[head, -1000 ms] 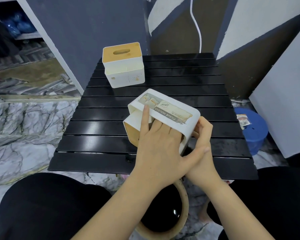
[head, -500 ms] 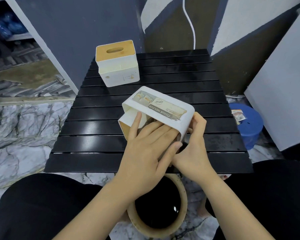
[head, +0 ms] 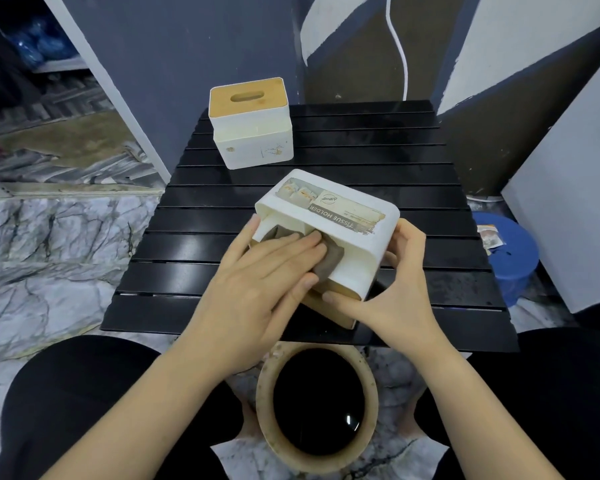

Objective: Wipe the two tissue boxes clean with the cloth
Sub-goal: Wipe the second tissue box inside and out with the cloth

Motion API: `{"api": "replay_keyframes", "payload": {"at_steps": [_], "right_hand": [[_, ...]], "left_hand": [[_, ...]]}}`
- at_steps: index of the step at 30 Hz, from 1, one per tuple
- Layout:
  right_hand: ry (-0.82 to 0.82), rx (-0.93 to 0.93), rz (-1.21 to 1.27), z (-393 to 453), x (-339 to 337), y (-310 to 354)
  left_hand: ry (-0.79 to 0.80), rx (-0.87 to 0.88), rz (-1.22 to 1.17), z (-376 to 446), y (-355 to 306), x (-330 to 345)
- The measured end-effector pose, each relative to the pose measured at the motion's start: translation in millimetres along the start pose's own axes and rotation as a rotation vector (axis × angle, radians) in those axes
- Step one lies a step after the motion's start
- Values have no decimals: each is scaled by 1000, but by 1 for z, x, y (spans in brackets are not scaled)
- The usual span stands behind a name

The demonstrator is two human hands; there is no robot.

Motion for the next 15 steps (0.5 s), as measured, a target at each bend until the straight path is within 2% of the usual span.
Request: {"api": "replay_keyframes", "payload": {"at_steps": [4,9,15], "right_hand": [[-6,10,7,1,-1,1],[-10,20,38,2,0,2],[-19,13,37,3,-2,2]], "left_hand": [[-51,36,123,7,-13,10],[-231,-27,140,-1,-21,15],[-208,-133,127,13,-30,12]]}}
Point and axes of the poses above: each hand's wrist, its own z-axis towards the middle knuckle, its own x-axis out of the palm, y = z × x, the point moved 10 cm from there along z, towards the middle knuckle, and after that the axes turned 9 degrees about y, right-handed, at the moved point
